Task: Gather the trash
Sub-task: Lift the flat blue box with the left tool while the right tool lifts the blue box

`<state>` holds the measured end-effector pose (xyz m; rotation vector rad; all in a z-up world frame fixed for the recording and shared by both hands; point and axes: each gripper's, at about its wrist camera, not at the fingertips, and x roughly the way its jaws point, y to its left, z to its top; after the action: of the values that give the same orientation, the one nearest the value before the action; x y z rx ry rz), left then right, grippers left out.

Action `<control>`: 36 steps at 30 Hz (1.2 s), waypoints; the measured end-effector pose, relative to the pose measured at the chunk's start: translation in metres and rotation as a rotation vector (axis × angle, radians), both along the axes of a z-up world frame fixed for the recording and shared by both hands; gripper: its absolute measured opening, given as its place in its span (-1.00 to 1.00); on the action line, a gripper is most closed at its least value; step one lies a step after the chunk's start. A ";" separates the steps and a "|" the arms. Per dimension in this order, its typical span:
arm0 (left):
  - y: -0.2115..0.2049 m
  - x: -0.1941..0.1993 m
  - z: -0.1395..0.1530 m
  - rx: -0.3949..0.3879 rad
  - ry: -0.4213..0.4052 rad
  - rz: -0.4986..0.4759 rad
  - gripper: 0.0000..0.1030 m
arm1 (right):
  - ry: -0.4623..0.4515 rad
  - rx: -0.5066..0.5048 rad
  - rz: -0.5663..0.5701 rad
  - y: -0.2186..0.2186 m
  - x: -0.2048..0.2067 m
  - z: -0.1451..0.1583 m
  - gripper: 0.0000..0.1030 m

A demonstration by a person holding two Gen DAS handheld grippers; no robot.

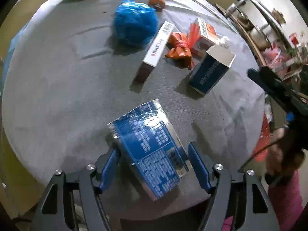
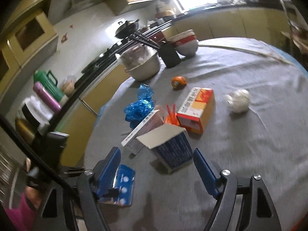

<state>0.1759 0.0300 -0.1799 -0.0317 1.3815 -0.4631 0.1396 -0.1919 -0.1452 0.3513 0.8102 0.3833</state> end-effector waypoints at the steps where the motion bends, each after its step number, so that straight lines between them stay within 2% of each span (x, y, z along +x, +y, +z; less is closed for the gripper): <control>1: 0.004 0.000 0.000 -0.008 0.007 0.016 0.41 | -0.007 -0.021 0.006 0.002 0.004 -0.001 0.56; 4: 0.012 -0.006 -0.001 -0.036 0.048 0.057 0.42 | -0.034 -0.089 0.025 0.008 0.018 -0.006 0.56; 8: 0.009 -0.015 -0.003 -0.104 0.102 0.095 0.43 | -0.015 -0.090 0.092 0.014 0.029 -0.014 0.56; 13: -0.004 -0.015 -0.011 -0.058 0.098 0.135 0.43 | -0.036 -0.124 0.131 0.025 0.035 -0.020 0.56; 15: -0.007 -0.014 -0.016 -0.051 0.108 0.143 0.43 | -0.017 -0.139 0.140 0.029 0.038 -0.026 0.56; 20: -0.014 -0.009 -0.016 -0.039 0.068 0.165 0.42 | 0.035 -0.182 0.129 0.033 0.046 -0.043 0.56; 22: -0.013 -0.010 -0.016 -0.035 0.061 0.170 0.40 | 0.051 -0.179 0.126 0.033 0.046 -0.047 0.44; 24: -0.008 -0.016 -0.012 -0.019 0.047 0.175 0.13 | 0.038 -0.187 0.117 0.033 0.042 -0.047 0.36; 28: 0.001 -0.022 -0.008 -0.036 0.032 0.191 0.12 | 0.029 -0.167 0.086 0.027 0.031 -0.044 0.26; 36: -0.006 -0.041 0.021 -0.031 -0.059 0.160 0.12 | -0.003 -0.066 -0.018 -0.010 -0.013 -0.022 0.24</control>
<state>0.1353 0.0240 -0.1592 -0.1518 1.3022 -0.3484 0.1265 -0.2019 -0.1677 0.2962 0.8149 0.3398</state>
